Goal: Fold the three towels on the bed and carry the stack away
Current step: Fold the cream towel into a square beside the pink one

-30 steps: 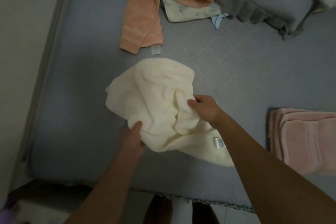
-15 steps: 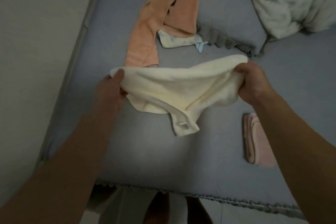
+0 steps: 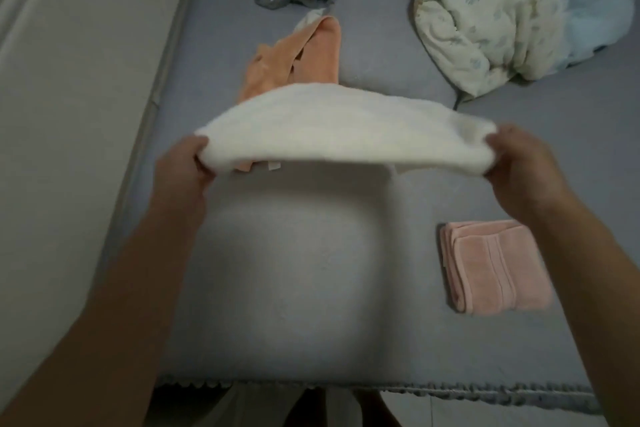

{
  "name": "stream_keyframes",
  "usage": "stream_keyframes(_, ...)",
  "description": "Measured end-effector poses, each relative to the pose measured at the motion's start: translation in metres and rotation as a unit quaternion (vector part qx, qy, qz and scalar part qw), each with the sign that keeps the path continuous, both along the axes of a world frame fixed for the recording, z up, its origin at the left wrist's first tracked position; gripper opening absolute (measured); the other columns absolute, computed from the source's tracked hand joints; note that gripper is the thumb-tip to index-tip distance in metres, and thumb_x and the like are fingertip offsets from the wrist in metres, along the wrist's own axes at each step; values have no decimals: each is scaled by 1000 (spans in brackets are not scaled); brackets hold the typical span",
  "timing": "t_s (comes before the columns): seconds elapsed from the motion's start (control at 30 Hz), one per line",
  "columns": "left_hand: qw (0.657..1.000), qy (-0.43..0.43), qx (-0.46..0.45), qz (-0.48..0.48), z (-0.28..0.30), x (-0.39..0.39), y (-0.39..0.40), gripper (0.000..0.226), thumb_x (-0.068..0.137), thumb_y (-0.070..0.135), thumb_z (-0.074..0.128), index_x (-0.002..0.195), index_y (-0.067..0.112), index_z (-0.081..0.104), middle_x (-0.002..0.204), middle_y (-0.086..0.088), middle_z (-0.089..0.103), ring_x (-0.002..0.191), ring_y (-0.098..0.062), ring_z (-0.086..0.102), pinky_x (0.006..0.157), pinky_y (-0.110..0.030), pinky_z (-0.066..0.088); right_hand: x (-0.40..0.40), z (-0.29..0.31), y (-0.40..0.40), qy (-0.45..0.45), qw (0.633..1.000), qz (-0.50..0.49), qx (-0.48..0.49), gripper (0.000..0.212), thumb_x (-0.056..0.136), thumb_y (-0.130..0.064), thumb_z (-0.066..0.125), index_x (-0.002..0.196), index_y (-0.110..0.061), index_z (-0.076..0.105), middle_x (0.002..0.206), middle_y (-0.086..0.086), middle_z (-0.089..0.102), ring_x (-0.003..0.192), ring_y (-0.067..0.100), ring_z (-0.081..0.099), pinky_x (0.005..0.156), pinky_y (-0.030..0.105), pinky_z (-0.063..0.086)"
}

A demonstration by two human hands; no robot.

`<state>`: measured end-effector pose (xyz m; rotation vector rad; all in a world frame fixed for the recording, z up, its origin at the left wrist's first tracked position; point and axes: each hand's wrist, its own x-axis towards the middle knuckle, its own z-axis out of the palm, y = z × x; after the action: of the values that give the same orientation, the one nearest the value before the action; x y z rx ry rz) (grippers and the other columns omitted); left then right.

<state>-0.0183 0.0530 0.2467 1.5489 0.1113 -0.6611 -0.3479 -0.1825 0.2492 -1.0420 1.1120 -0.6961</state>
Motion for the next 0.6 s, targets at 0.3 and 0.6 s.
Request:
stream_keyframes(0.3,865,67,426,-256,-201,-97,140,29,84,20,54,95,-5,65,97,-29,60,95,-35,57,89,-46,44,-105,-204,154,424,855,256,155,9,86,-8,59,90,-4,65,88,13,65,71,19,56,64,31,41)
stream_keyframes(0.6,857,55,394,-327,-262,-70,115,16,89,9,53,100,4,63,96,-15,66,86,-25,60,73,-34,44,-84,-254,147,495,835,223,92,19,86,-23,62,101,-13,63,92,6,63,90,28,62,70,29,40)
